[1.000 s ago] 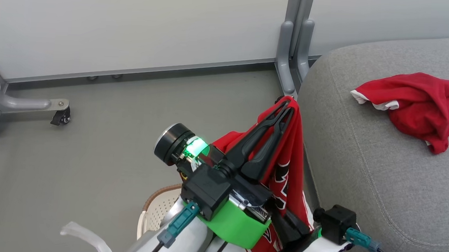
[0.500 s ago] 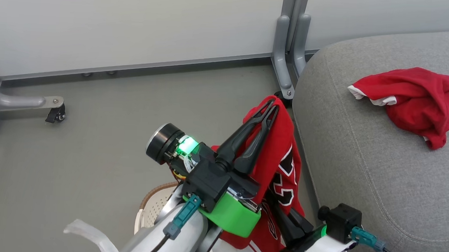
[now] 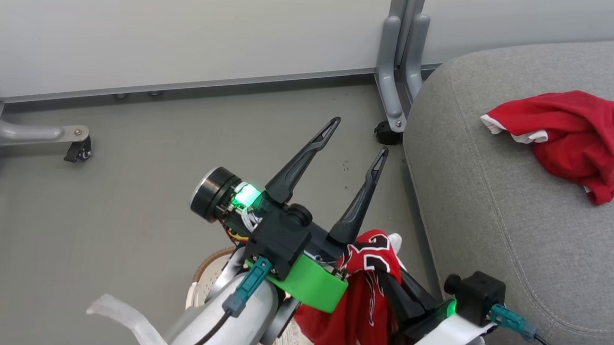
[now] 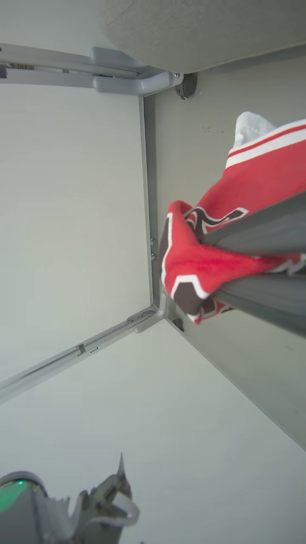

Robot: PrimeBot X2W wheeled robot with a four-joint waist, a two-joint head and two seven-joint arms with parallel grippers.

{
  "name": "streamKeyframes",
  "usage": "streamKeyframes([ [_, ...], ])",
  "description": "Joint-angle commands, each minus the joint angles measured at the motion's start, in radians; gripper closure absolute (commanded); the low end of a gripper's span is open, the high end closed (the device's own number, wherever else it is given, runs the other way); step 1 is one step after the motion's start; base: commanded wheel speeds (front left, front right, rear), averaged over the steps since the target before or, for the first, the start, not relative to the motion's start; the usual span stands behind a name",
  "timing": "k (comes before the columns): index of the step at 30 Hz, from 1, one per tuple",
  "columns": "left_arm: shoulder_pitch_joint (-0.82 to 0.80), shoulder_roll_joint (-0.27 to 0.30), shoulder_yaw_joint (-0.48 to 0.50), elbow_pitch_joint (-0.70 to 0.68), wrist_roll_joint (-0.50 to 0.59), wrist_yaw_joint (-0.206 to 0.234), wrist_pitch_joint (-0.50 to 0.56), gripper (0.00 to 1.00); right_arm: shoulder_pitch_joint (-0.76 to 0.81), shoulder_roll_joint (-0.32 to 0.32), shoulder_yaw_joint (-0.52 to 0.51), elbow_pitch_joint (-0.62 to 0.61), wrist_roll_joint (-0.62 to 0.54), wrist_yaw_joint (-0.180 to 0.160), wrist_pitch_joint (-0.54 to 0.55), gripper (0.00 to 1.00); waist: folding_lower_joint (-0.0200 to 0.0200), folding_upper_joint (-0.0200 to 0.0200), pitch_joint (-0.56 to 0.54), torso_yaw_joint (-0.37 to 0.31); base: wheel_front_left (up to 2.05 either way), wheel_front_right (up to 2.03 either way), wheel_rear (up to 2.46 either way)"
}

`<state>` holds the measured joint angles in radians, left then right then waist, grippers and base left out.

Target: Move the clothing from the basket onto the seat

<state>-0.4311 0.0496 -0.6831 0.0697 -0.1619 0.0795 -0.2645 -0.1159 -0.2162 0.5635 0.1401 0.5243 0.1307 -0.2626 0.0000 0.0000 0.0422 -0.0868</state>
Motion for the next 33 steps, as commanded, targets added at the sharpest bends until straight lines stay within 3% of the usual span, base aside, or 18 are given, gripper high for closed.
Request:
streamKeyframes([
  [1, -0.006, 0.001, 0.005, 0.005, -0.002, 0.006, 0.001, 0.00, -0.011, -0.003, -0.007, -0.007, -0.005, 0.000, -0.003, 1.00, 0.0000, 0.0000, -0.001, -0.001, 0.00, 0.00, 0.00],
  [16, 0.015, 0.001, 0.013, 0.058, -0.001, -0.003, 0.001, 0.00, -0.022, -0.004, -0.049, -0.042, -0.025, 0.000, -0.003, 1.00, 0.0000, 0.0000, 0.003, -0.017, 0.00, 0.00, 0.00],
  [33, 0.163, 0.030, 0.125, 0.150, -0.030, -0.078, 0.001, 0.00, -0.021, -0.015, -0.128, -0.162, -0.064, 0.000, -0.003, 1.00, 0.0000, 0.0000, 0.013, -0.129, 0.00, 0.00, 0.00],
])
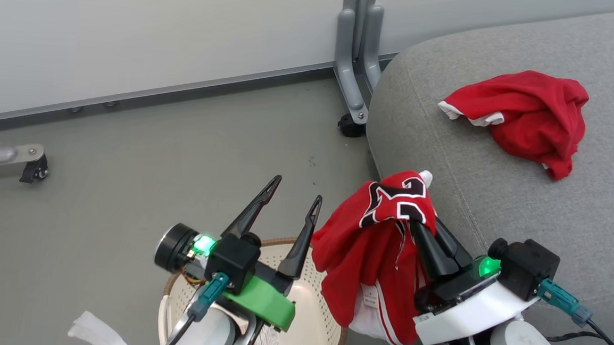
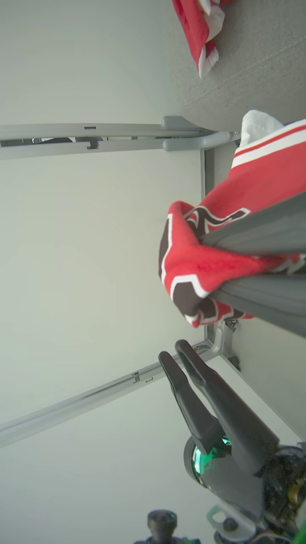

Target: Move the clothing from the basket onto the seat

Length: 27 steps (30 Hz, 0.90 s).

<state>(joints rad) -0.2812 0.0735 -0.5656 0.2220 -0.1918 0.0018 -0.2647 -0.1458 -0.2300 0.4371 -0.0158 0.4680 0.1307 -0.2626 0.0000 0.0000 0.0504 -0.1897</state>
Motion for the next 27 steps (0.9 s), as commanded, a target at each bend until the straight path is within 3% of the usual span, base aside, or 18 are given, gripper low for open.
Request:
streamKeyframes([
  [1, 0.028, 0.009, 0.013, -0.005, 0.004, -0.004, 0.001, 0.00, 0.014, -0.003, -0.010, -0.015, -0.008, 0.000, -0.003, 1.00, 0.0000, 0.0000, 0.006, -0.037, 0.00, 0.00, 0.00],
  [6, 0.101, 0.035, 0.047, -0.004, 0.031, -0.003, 0.001, 0.00, 0.037, -0.014, -0.046, -0.057, -0.025, 0.000, -0.003, 1.00, 0.0000, 0.0000, 0.009, -0.107, 0.00, 0.00, 0.00],
  [19, 0.272, 0.033, 0.135, -0.051, 0.059, -0.035, 0.001, 0.00, 0.170, -0.046, -0.152, -0.132, -0.049, 0.000, -0.003, 1.00, 0.0000, 0.0000, 0.001, -0.316, 0.00, 0.00, 0.00],
  [27, 0.246, 0.027, 0.137, -0.040, 0.098, -0.070, 0.001, 0.00, 0.238, -0.039, -0.213, -0.157, -0.056, 0.000, -0.003, 1.00, 0.0000, 0.0000, 0.023, -0.354, 0.00, 0.00, 0.00],
])
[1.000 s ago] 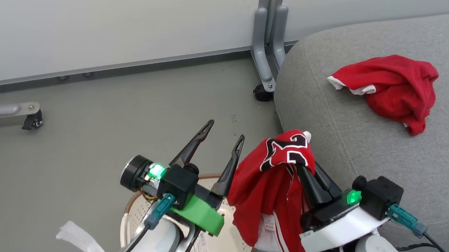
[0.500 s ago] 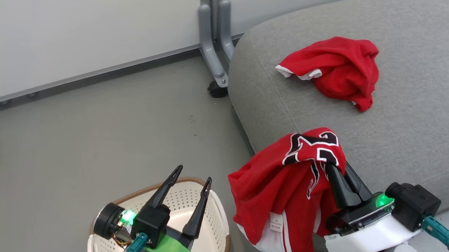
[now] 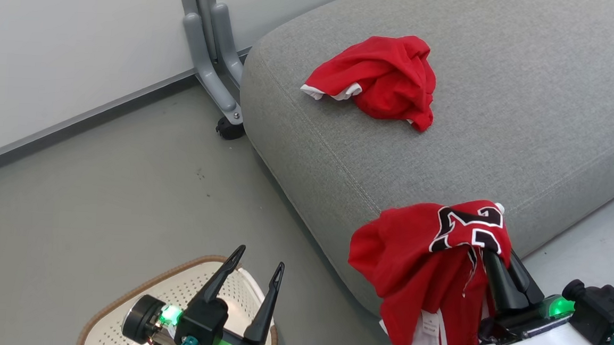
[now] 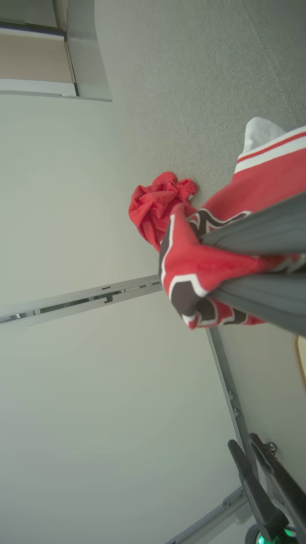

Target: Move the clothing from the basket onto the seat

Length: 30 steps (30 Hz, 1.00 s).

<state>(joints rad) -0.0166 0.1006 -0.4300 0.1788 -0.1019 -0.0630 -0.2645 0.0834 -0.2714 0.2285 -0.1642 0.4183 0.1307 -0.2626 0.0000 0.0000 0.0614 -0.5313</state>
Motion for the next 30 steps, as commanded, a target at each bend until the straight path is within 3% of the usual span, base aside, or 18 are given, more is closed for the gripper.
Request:
streamKeyframes([
  [1, -0.023, -0.002, 0.001, 0.005, 0.011, -0.007, 0.001, 0.00, 0.014, 0.003, -0.009, -0.010, -0.009, 0.000, -0.003, 1.00, 0.0000, 0.0000, 0.013, -0.013, 0.00, 0.00, 0.00],
  [6, -0.036, -0.007, -0.006, 0.008, 0.024, -0.019, 0.001, 0.00, 0.021, 0.013, -0.023, -0.013, -0.016, 0.000, -0.003, 1.00, 0.0000, 0.0000, 0.022, -0.014, 0.00, 0.00, 0.00],
  [12, -0.039, -0.005, -0.014, -0.002, 0.054, -0.014, 0.001, 0.00, -0.032, -0.021, -0.004, 0.028, -0.032, 0.000, -0.003, 1.00, 0.0000, 0.0000, 0.040, -0.010, 0.00, 0.00, 0.00],
  [20, -0.127, 0.005, -0.051, -0.040, 0.090, -0.035, 0.001, 0.00, -0.210, -0.051, -0.107, 0.065, 0.028, 0.000, -0.003, 1.00, 0.0000, 0.0000, 0.215, 0.097, 0.00, 0.00, 0.00],
  [30, -0.289, 0.090, -0.132, -0.139, 0.106, -0.064, 0.001, 0.00, -0.671, -0.233, -0.195, 0.253, 0.209, 0.000, -0.003, 1.00, 0.0000, 0.0000, 0.476, 0.188, 0.00, 0.00, 0.00],
])
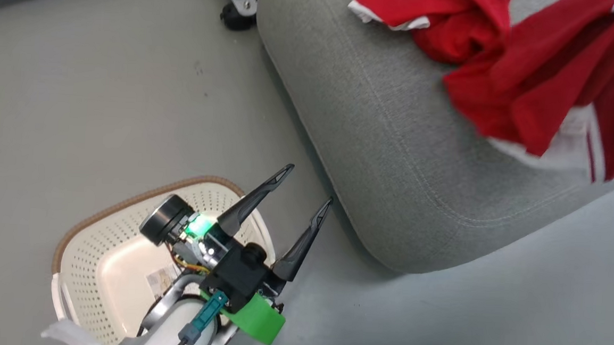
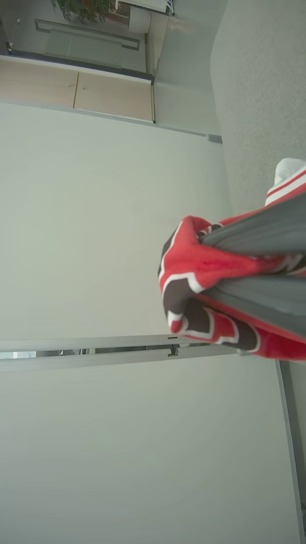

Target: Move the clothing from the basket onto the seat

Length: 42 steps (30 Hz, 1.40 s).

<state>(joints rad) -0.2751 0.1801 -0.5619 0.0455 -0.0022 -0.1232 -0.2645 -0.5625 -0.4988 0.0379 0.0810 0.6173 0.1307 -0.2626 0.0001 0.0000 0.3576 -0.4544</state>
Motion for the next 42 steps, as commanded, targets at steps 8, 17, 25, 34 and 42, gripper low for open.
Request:
streamKeyframes([
  [8, -0.124, 0.050, -0.013, -0.053, 0.022, 0.001, 0.001, 0.00, -0.337, -0.134, 0.064, 0.282, 0.117, 0.000, -0.001, 1.00, -0.0001, 0.0000, 0.330, 0.171, 0.00, 0.00, 0.00],
  [17, -0.158, 0.050, -0.031, -0.046, 0.034, 0.013, 0.001, 0.00, -0.476, -0.081, 0.202, 0.638, 0.161, 0.000, 0.000, 1.00, -0.0001, 0.0000, 0.390, 0.227, 0.00, 0.00, 0.00],
  [25, -0.147, 0.037, -0.051, -0.027, 0.012, 0.020, 0.001, 0.00, -0.449, -0.037, 0.150, 0.715, 0.050, 0.000, -0.003, 0.69, -0.0001, 0.0000, 0.347, 0.242, 0.00, 0.00, 0.00],
  [34, -0.076, 0.000, -0.053, -0.002, -0.038, 0.045, 0.001, 0.00, -0.138, 0.070, -0.066, 0.455, -0.203, 0.000, -0.002, 0.00, -0.0001, 0.0000, 0.175, 0.238, 0.00, 0.00, 0.00],
  [42, 0.031, -0.085, 0.054, 0.049, -0.156, 0.085, 0.001, 0.00, 0.167, 0.186, -0.072, 0.298, -0.299, 0.000, -0.003, 0.00, -0.0001, 0.0000, 0.001, 0.250, 0.00, 0.00, 0.00],
])
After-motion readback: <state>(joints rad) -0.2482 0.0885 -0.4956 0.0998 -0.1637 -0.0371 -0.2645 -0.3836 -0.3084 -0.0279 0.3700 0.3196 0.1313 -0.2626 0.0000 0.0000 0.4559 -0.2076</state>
